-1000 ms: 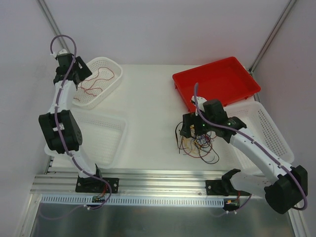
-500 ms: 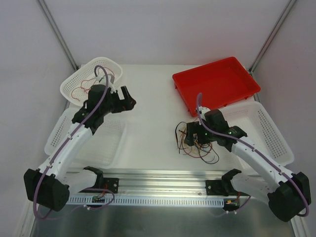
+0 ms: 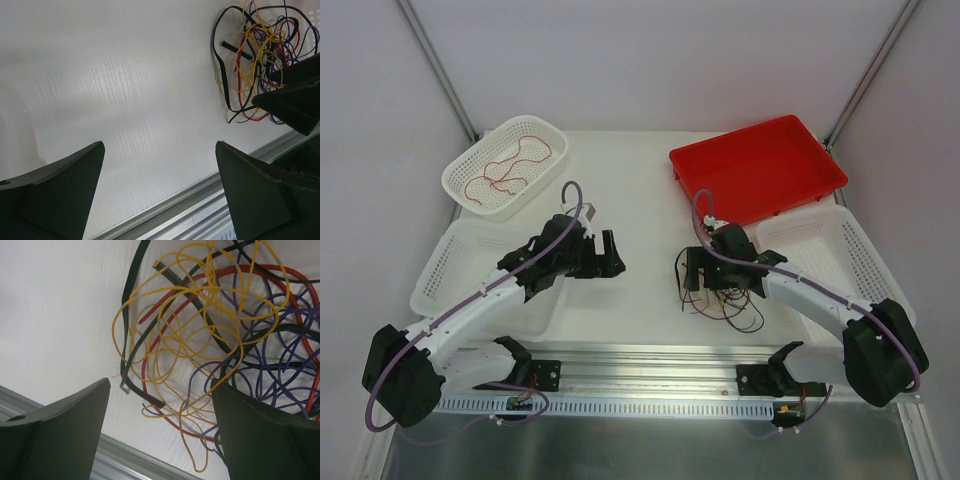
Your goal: Untangle the cables
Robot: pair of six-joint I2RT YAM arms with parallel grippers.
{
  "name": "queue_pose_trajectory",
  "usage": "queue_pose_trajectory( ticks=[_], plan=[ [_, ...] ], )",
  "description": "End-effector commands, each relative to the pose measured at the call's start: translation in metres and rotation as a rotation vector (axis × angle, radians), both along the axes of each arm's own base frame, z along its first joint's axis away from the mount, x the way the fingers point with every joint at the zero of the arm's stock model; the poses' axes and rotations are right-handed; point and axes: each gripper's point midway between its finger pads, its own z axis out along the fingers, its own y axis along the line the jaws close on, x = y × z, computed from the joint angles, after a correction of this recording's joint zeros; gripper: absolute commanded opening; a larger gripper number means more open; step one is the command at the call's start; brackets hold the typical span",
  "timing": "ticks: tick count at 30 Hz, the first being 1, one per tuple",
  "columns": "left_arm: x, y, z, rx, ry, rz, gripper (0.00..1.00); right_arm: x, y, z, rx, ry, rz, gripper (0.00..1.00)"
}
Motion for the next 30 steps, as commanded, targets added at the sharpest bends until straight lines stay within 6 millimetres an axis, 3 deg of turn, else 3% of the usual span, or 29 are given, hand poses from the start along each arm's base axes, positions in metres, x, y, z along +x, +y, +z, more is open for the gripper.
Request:
queue_pose_trajectory(
  ticks=[1, 8, 12, 14, 17, 18, 21, 23, 26, 28, 30],
  plan=[
    [0.004, -0.007, -0.003, 0.009, -0.018, 0.034, 0.94, 0.028, 0.005, 0.009, -0.002, -0.111, -0.105, 0.86],
    [-0.013, -0.020, -0.021, 0.047, 0.018, -0.020, 0.94, 0.049, 0.004, -0.005, -0.091, -0.121, -0.214, 0.82],
    [-0.016, -0.019, -0.026, 0.066, 0.011, -0.014, 0.94, 0.055, 0.005, -0.024, -0.147, -0.099, -0.217, 0.70],
    [-0.019, -0.019, -0.030, 0.070, 0.020, -0.018, 0.94, 0.055, 0.017, -0.032, -0.146, -0.091, -0.153, 0.62],
    [-0.022, -0.021, -0.033, 0.070, 0.021, -0.023, 0.94, 0.044, 0.042, -0.033, -0.137, -0.106, 0.001, 0.42],
    [-0.022, -0.021, -0.034, 0.070, 0.019, -0.019, 0.94, 0.040, 0.050, -0.032, -0.128, -0.108, 0.043, 0.27],
    [-0.022, -0.022, -0.036, 0.065, 0.016, -0.014, 0.94, 0.027, 0.072, -0.026, -0.096, -0.136, 0.168, 0.04],
    [-0.021, -0.021, -0.036, 0.059, 0.013, -0.003, 0.94, 0.010, 0.093, -0.020, -0.013, -0.124, 0.279, 0.01],
    [-0.019, -0.024, -0.033, 0.027, 0.005, 0.022, 0.94, -0.013, 0.108, -0.006, 0.072, -0.126, 0.417, 0.01],
    [-0.017, -0.025, -0.032, 0.013, 0.001, 0.028, 0.93, -0.019, 0.107, -0.001, 0.084, -0.130, 0.432, 0.01],
    [-0.018, -0.026, -0.036, 0.013, 0.013, 0.030, 0.93, -0.018, 0.092, -0.002, 0.037, -0.149, 0.390, 0.01]
  ],
)
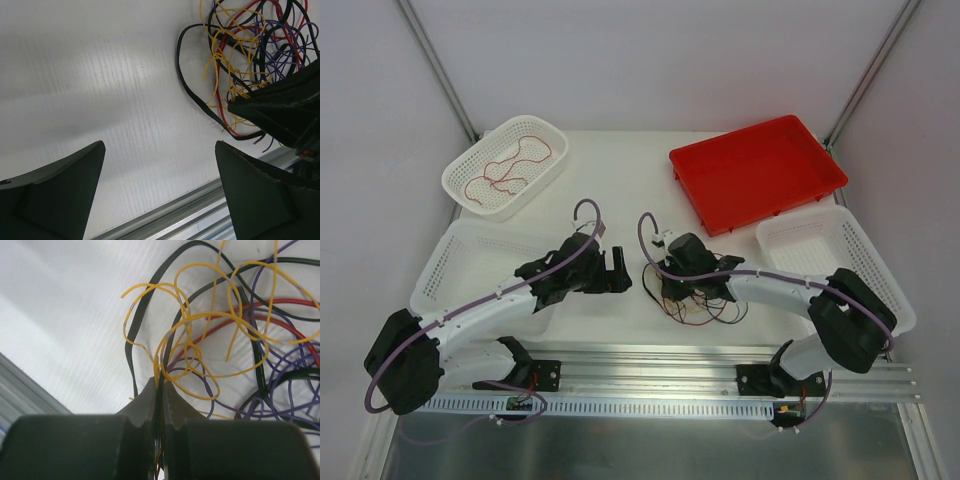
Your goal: Untangle the cables
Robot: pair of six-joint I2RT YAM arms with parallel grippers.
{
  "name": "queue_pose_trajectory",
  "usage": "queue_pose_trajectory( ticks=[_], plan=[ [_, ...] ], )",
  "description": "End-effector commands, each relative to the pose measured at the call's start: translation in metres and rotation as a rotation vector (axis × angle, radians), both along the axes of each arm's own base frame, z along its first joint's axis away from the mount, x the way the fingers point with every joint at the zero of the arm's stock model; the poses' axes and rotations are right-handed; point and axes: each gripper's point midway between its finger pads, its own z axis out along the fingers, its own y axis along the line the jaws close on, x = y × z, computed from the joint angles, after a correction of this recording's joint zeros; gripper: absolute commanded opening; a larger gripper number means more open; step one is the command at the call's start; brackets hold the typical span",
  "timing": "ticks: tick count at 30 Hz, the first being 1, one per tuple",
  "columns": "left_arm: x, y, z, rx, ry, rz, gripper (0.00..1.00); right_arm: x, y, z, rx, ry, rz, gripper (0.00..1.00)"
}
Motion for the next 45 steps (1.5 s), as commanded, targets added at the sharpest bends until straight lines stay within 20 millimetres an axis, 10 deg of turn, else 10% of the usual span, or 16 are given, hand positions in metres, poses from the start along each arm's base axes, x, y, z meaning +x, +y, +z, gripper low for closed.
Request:
queue_pose_trajectory(
  ticks=[1, 10, 27, 45],
  plan=[
    [0.007, -0.008, 0.006, -0.046, -0.027, 0.028, 0.93, -0.003, -0.005, 0.018, 0.032, -0.058, 0.025, 0.01],
    [0.015, -0.036, -0.012, -0.011, 0.039, -0.022, 0.80, -0.009, -0.026, -0.014, -0.038, 0.016, -0.080, 0.01],
    [0.060, -0.079, -0.052, 0.164, 0.031, -0.060, 0.55, -0.015, -0.016, -0.014, 0.090, 0.068, -0.102, 0.01],
    [0.061, -0.082, -0.093, 0.318, 0.023, -0.105, 0.03, -0.019, -0.013, -0.007, 0.143, 0.071, -0.109, 0.01]
  ],
)
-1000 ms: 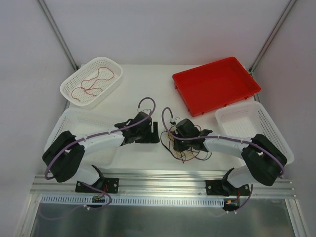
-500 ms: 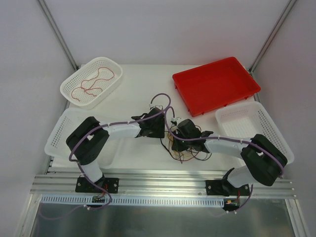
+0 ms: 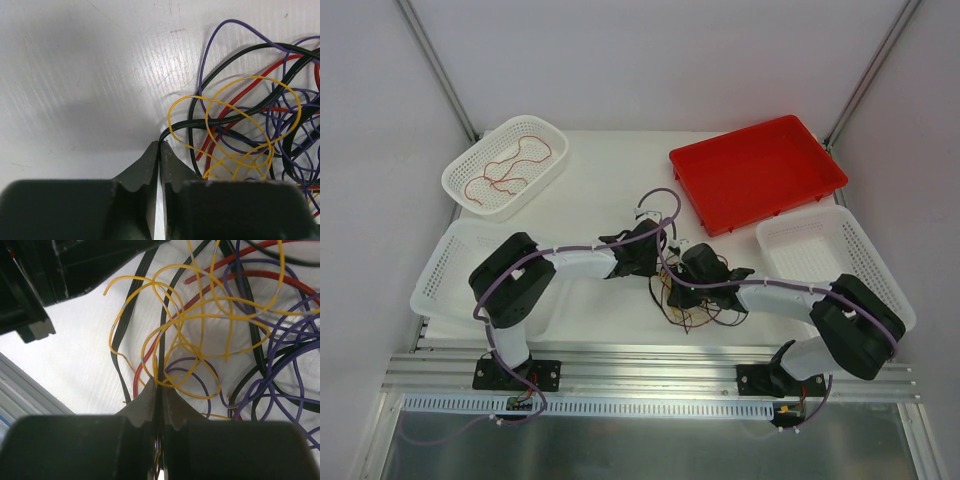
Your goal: Untangle the cables
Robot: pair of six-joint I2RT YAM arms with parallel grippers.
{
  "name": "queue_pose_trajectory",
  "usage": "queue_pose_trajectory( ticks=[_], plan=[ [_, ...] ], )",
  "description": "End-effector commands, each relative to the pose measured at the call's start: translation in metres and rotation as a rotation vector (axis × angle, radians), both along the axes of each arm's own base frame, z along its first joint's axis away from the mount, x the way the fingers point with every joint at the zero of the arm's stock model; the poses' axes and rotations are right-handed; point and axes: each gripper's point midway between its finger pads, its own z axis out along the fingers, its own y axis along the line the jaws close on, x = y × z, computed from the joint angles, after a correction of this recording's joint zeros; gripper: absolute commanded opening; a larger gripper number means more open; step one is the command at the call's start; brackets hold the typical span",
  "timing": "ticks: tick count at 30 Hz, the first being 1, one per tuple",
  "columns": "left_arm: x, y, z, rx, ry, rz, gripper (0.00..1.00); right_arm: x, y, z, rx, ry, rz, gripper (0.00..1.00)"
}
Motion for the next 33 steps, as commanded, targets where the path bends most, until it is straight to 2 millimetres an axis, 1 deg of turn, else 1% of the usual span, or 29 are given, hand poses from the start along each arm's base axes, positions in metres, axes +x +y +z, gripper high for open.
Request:
queue_pose_trajectory(
  ticks=[1, 2, 4, 5, 7, 8, 9, 10, 12, 13, 14, 15, 16, 17, 18, 19, 20, 21, 22, 23, 24, 25, 27, 29, 30, 32, 33],
  plan=[
    [-0.009, 0.013, -0.022, 0.101, 0.022, -0.012, 0.01, -0.001, 0.002, 0.011, 0.043, -0.011, -0.004, 0.01],
    [-0.008, 0.016, -0.023, 0.110, 0.016, -0.009, 0.00, -0.001, 0.001, 0.012, 0.044, -0.016, -0.010, 0.01],
    [-0.004, 0.019, -0.016, 0.120, -0.015, -0.004, 0.00, 0.001, -0.005, 0.013, 0.038, -0.025, -0.030, 0.01],
    [0.001, 0.021, -0.009, 0.129, -0.047, -0.001, 0.00, 0.002, -0.008, 0.017, 0.042, -0.036, -0.039, 0.01],
    [0.006, 0.027, 0.000, 0.155, -0.086, -0.003, 0.00, 0.005, -0.017, 0.017, 0.030, -0.040, -0.067, 0.01],
    [0.012, 0.033, 0.013, 0.168, -0.132, 0.018, 0.00, 0.006, -0.020, 0.021, 0.036, -0.051, -0.080, 0.01],
    [0.015, 0.038, 0.019, 0.184, -0.152, 0.027, 0.00, 0.008, -0.025, 0.023, 0.030, -0.062, -0.098, 0.01],
    [0.019, 0.043, 0.027, 0.201, -0.176, 0.031, 0.00, 0.009, -0.033, 0.022, 0.011, -0.055, -0.123, 0.01],
    [0.026, 0.060, 0.054, 0.237, -0.242, 0.072, 0.00, 0.014, -0.046, 0.026, -0.005, -0.084, -0.171, 0.01],
    [0.029, 0.067, 0.065, 0.259, -0.271, 0.074, 0.00, 0.015, -0.058, 0.024, -0.032, -0.075, -0.206, 0.01],
    [0.029, 0.077, 0.087, 0.264, -0.302, 0.088, 0.00, 0.016, -0.064, 0.023, -0.040, -0.070, -0.230, 0.01],
    [0.034, 0.086, 0.106, 0.281, -0.351, 0.118, 0.00, 0.023, -0.078, 0.023, -0.060, -0.083, -0.289, 0.01],
    [0.035, 0.094, 0.121, 0.301, -0.385, 0.114, 0.00, 0.022, -0.085, 0.020, -0.075, -0.069, -0.313, 0.01],
    [0.036, 0.102, 0.150, 0.271, -0.443, 0.139, 0.00, 0.022, -0.091, 0.017, -0.077, -0.056, -0.341, 0.01],
    [0.037, 0.112, 0.170, 0.276, -0.485, 0.164, 0.00, 0.027, -0.101, 0.016, -0.074, -0.046, -0.388, 0.01],
    [0.037, 0.119, 0.186, 0.281, -0.520, 0.161, 0.00, 0.025, -0.107, 0.012, -0.073, -0.030, -0.410, 0.01],
    [0.036, 0.131, 0.215, 0.242, -0.572, 0.192, 0.00, 0.025, -0.112, 0.009, -0.074, -0.022, -0.428, 0.01],
    [0.036, 0.137, 0.235, 0.219, -0.605, 0.205, 0.00, 0.023, -0.111, 0.009, -0.050, 0.002, -0.431, 0.01],
    [0.034, 0.144, 0.251, 0.217, -0.639, 0.207, 0.00, 0.024, -0.118, 0.007, -0.050, 0.012, -0.457, 0.01],
    [0.029, 0.154, 0.275, 0.182, -0.683, 0.229, 0.00, 0.023, -0.119, 0.006, -0.047, 0.018, -0.461, 0.01],
    [0.029, 0.160, 0.297, 0.160, -0.721, 0.247, 0.00, 0.024, -0.123, 0.005, -0.047, 0.025, -0.477, 0.01],
    [0.026, 0.166, 0.311, 0.163, -0.749, 0.246, 0.00, 0.025, -0.124, 0.005, -0.046, 0.026, -0.486, 0.01],
    [0.019, 0.178, 0.350, 0.113, -0.819, 0.272, 0.00, 0.023, -0.126, 0.003, -0.046, 0.038, -0.492, 0.01],
    [0.015, 0.190, 0.372, 0.098, -0.858, 0.285, 0.00, 0.023, -0.127, 0.000, -0.051, 0.053, -0.501, 0.01],
    [0.013, 0.197, 0.390, 0.080, -0.886, 0.304, 0.00, 0.024, -0.127, -0.001, -0.053, 0.056, -0.501, 0.01],
    [0.012, 0.214, 0.407, 0.101, -0.911, 0.339, 0.00, 0.023, -0.126, -0.004, -0.052, 0.071, -0.504, 0.01],
    [0.009, 0.223, 0.425, 0.083, -0.937, 0.372, 0.00, 0.021, -0.127, -0.008, -0.059, 0.083, -0.508, 0.01]
  ],
)
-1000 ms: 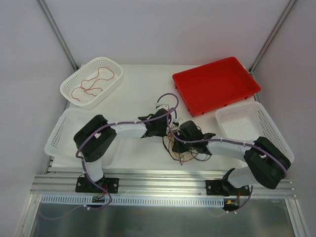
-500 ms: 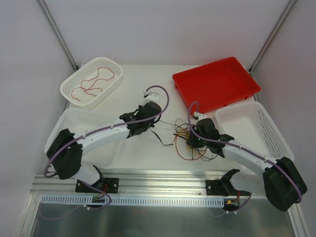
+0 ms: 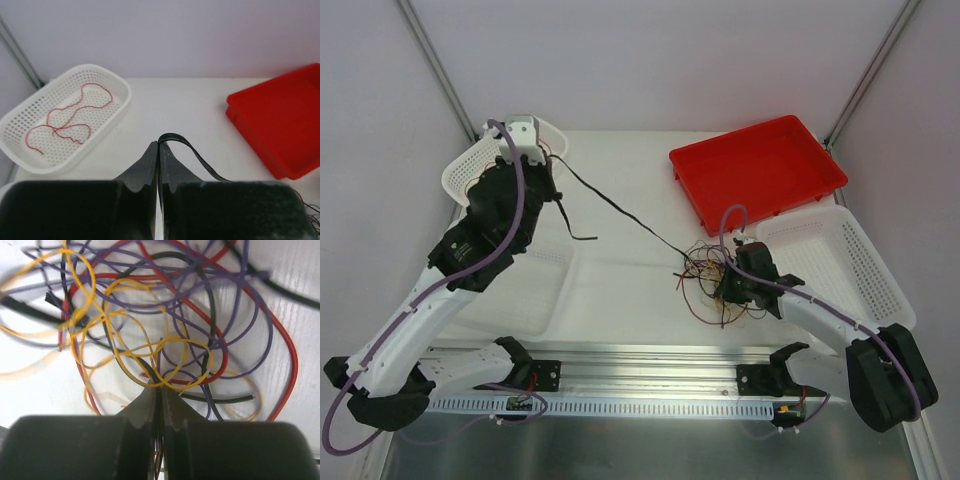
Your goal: Untangle the cables
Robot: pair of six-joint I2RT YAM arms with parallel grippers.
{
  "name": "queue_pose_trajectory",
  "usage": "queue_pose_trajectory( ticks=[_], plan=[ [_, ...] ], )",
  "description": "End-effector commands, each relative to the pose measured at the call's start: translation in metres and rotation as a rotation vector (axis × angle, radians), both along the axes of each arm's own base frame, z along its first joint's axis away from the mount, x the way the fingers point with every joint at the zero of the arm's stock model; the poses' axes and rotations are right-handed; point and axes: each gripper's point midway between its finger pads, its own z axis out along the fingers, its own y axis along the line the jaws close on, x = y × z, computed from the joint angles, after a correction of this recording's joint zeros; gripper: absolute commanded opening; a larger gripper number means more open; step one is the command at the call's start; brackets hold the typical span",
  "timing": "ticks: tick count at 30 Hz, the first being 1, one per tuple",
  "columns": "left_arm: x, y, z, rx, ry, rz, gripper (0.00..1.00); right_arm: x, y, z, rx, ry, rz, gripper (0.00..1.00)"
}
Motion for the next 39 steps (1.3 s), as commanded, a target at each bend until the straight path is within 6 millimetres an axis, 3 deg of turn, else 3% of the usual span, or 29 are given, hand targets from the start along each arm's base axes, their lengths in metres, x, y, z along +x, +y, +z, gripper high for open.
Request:
queue_pose_trajectory(
  ticks=[1, 6, 13, 15, 21, 24, 25, 27, 28, 30, 31, 33, 34, 36, 39],
  plan=[
    [-0.004, 0.046, 0.044, 0.065, -0.070, 0.126, 0.00, -0.006, -0.004, -0.011, -0.003, 0.054, -0.034, 0.02],
    [-0.017, 0.106, 0.097, 0.064, -0.152, 0.318, 0.00, -0.009, -0.006, -0.018, -0.011, 0.080, -0.036, 0.04],
    [-0.038, 0.143, 0.146, 0.065, -0.235, 0.439, 0.00, -0.008, -0.005, -0.019, -0.016, 0.109, -0.042, 0.04],
    [-0.040, 0.144, 0.146, 0.071, -0.234, 0.442, 0.00, -0.007, -0.004, -0.018, -0.012, 0.105, -0.039, 0.05],
    [-0.036, 0.158, 0.119, 0.145, -0.166, 0.524, 0.00, -0.006, 0.002, -0.014, 0.006, 0.096, -0.007, 0.08],
    [-0.032, 0.166, 0.092, 0.174, -0.113, 0.564, 0.00, -0.005, 0.004, -0.013, 0.007, 0.094, 0.004, 0.08],
    [-0.027, 0.166, 0.072, 0.206, -0.069, 0.572, 0.00, -0.005, 0.003, -0.013, 0.008, 0.091, 0.006, 0.09],
    [-0.028, 0.174, 0.052, 0.200, -0.036, 0.603, 0.00, -0.004, 0.005, -0.012, 0.010, 0.088, 0.014, 0.09],
    [-0.023, 0.173, 0.024, 0.236, 0.028, 0.598, 0.00, -0.005, 0.006, -0.012, 0.011, 0.090, 0.022, 0.09],
    [-0.024, 0.175, -0.005, 0.196, 0.081, 0.595, 0.00, -0.005, 0.007, -0.011, 0.013, 0.088, 0.031, 0.09],
    [-0.025, 0.182, -0.038, 0.216, 0.165, 0.609, 0.00, -0.004, 0.008, -0.010, 0.012, 0.085, 0.035, 0.09],
    [-0.024, 0.182, -0.069, 0.152, 0.218, 0.597, 0.00, -0.003, 0.010, -0.008, 0.015, 0.079, 0.046, 0.10],
    [-0.025, 0.189, -0.099, 0.162, 0.285, 0.624, 0.00, -0.004, 0.011, -0.008, 0.013, 0.077, 0.055, 0.10],
    [-0.027, 0.189, -0.137, 0.141, 0.362, 0.617, 0.00, -0.002, 0.013, -0.006, 0.010, 0.072, 0.066, 0.10],
    [-0.038, 0.197, -0.173, 0.143, 0.447, 0.655, 0.00, -0.002, 0.015, -0.002, 0.003, 0.066, 0.082, 0.10]
  ],
)
